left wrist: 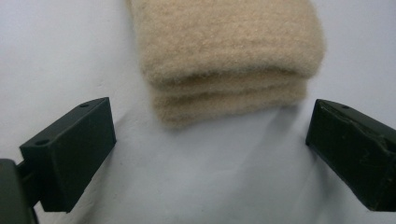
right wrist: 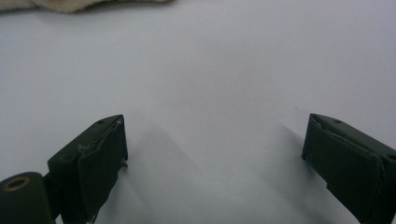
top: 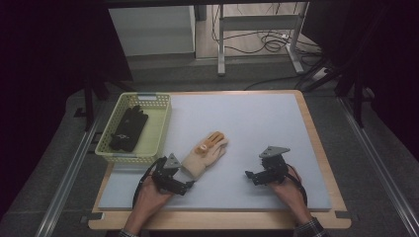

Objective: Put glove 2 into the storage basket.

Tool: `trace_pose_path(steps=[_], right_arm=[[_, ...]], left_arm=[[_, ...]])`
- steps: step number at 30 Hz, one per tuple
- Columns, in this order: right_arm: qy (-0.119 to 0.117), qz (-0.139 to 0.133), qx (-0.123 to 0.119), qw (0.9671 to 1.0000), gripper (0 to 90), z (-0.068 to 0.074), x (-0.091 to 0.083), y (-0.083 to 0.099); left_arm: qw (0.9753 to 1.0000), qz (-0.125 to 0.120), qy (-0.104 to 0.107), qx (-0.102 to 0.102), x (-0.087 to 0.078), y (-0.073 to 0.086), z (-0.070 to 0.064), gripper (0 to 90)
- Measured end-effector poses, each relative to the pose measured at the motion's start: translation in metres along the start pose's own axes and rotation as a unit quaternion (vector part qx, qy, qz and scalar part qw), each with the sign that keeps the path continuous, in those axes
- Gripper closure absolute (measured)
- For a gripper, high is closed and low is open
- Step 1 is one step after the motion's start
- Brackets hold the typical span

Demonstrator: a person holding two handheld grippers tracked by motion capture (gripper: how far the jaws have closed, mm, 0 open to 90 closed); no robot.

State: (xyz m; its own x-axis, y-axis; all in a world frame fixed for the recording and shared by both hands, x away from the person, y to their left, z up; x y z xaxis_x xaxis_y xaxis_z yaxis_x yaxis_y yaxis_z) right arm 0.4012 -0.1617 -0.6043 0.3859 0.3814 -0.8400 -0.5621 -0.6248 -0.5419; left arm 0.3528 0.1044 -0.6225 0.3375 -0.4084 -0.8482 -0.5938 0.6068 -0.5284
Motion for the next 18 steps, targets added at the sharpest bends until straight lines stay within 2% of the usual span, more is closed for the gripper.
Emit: trace_pose_path(steps=[1, 12, 18], right_arm=[[0.011, 0.003, -0.005, 0.9999, 5.7, 0.0002, 0.0007, 0.0007], [0.016, 0.000, -0.006, 0.9999, 5.7, -0.0002, 0.0005, 0.0012], [0.017, -0.002, -0.006, 0.9998, 5.7, 0.0002, 0.0003, 0.0011]], left_arm=[[1.0000, 0.001, 0.000, 0.000, 0.0000, 0.0000, 0.0000, 1.7], [1.0000, -0.002, -0.002, 0.003, -0.0005, -0.0004, -0.0003, 2.2], [0.9999, 0.003, -0.004, -0.015, -0.0009, -0.0015, -0.0003, 2.9]])
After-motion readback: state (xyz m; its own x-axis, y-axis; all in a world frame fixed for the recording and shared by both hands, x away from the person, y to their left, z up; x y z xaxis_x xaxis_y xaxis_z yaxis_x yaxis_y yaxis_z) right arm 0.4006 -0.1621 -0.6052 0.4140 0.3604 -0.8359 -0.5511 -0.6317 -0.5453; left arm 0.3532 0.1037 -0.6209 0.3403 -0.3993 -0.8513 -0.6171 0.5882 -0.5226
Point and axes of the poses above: each handheld gripper's, and its own axes: x roughly forward along the jaws, y roughly out of its underside, z roughly to its left, the point moved 10 cm from there along x, roughly forward along the jaws, and after that the axes turned 12 degrees about z, right-handed, at the moved point
